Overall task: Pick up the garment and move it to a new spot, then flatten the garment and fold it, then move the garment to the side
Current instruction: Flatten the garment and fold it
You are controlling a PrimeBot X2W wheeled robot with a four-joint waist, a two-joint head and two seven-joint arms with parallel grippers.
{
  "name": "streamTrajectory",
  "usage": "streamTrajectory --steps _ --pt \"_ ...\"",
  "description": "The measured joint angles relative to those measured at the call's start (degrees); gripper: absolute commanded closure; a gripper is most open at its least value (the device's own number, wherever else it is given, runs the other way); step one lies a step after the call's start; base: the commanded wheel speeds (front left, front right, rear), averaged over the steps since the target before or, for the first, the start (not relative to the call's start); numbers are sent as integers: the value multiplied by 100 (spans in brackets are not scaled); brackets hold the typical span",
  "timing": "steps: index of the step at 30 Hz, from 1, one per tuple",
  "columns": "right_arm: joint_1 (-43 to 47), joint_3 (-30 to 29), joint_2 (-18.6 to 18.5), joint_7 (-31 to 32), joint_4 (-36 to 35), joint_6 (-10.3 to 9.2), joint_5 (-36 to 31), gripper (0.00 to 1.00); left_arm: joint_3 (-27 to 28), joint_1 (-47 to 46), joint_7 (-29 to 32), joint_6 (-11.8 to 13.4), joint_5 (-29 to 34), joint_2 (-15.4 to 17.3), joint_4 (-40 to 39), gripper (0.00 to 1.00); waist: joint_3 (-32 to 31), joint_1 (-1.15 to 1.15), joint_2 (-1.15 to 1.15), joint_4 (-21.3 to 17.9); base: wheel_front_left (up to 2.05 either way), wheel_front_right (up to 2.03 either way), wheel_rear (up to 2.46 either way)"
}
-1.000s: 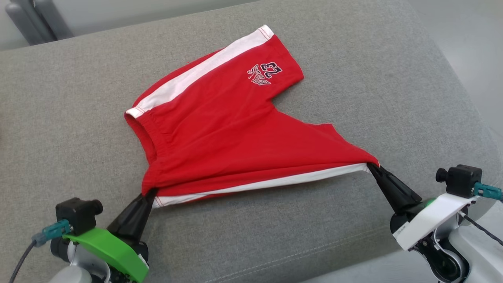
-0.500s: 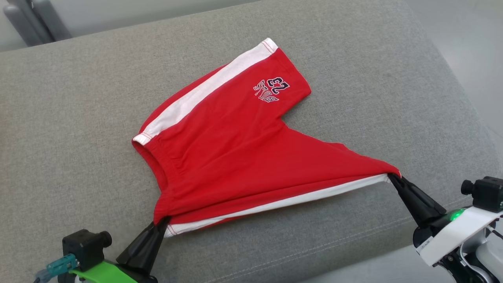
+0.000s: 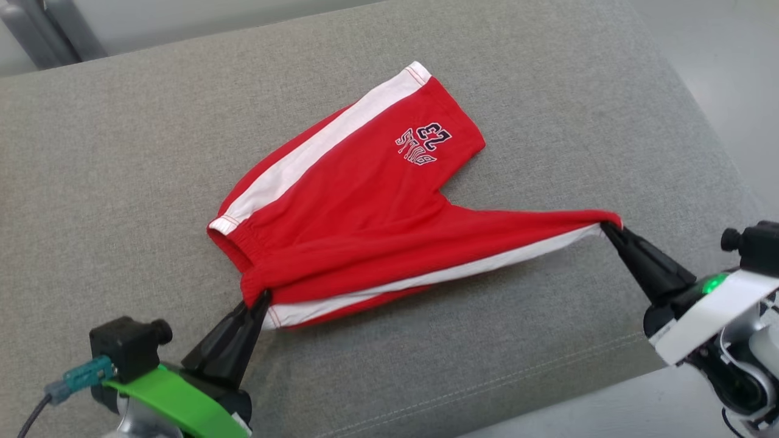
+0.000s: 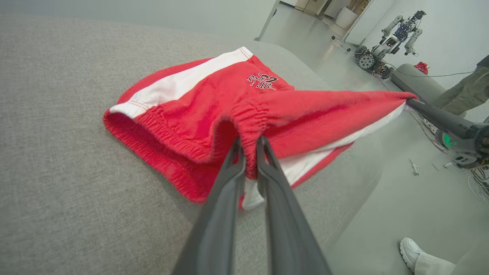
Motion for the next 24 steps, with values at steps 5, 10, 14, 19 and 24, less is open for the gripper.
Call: streamTrajectory --steps 5,10,14,19,24 --pt "-609 -83 22 401 291 1 214 100 24 -485 320 1 -392 -369 135 85 63 0 0 72 0 0 0" --pt "-1334 -47 73 926 599 5 285 100 -101 -929 726 65 -474 -554 428 78 179 0 0 184 0 0 0" --pt "-1918 19 193 1345 873 7 308 100 -82 -1328 887 171 -635 -802 650 73 318 0 0 287 0 0 0" --pt "-2530 135 348 1792 1278 -3 305 100 -38 -1767 995 261 -690 -1134 912 82 527 0 0 450 0 0 0" --pt "-3092 122 488 2036 1670 -57 300 100 137 -2151 982 298 -690 -1352 1127 96 757 0 0 646 0 0 0"
